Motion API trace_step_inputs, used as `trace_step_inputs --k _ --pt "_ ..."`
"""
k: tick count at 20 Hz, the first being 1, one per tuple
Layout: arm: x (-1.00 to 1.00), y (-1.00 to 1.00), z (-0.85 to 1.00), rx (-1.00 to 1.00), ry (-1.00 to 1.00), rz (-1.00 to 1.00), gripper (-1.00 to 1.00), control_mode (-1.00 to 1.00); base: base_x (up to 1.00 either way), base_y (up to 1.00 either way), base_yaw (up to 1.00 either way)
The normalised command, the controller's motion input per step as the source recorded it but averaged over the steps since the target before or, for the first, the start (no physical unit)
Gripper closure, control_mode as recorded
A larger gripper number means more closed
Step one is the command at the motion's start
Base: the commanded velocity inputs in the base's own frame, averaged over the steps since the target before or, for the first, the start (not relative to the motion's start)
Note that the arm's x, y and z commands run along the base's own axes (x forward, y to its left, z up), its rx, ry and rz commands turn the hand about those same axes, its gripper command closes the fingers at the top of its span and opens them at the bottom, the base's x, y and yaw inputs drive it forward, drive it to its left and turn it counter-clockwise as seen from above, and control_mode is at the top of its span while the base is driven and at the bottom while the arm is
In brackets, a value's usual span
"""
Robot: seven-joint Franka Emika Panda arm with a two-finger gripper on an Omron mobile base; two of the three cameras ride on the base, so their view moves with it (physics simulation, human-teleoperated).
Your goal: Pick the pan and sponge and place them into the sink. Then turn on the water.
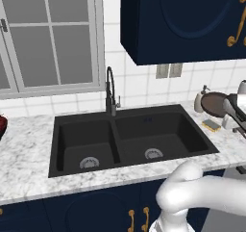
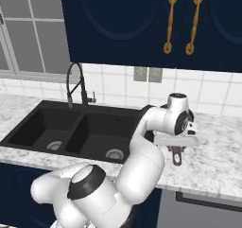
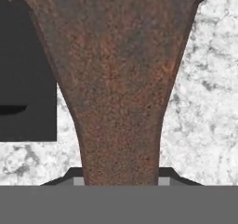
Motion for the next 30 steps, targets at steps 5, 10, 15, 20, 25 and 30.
trace_step_inputs --k 5,10,15,20,25,30 --pt "-0.35 0.8 0.42 0.0 -0.04 0.22 1.0 -1.0 0.0 0.0 0.0" --pt "-0.06 0.98 0.28 0.0 -0.08 0.28 1.0 -1.0 0.0 0.0 0.0" --pt "0.0 0.99 0.05 -0.02 0.0 0.33 1.0 -1.0 0.0 0.0 0.0" --pt "0.05 0.52 -0.05 0.0 0.0 0.27 1.0 -1.0 0.0 0.0 0.0" --pt "0.3 0.01 -0.19 0.07 0.0 0.22 1.0 -1.0 0.0 0.0 0.0" --pt "0.59 0.11 -0.25 0.01 -0.02 0.2 1.0 -1.0 0.0 0.0 0.0"
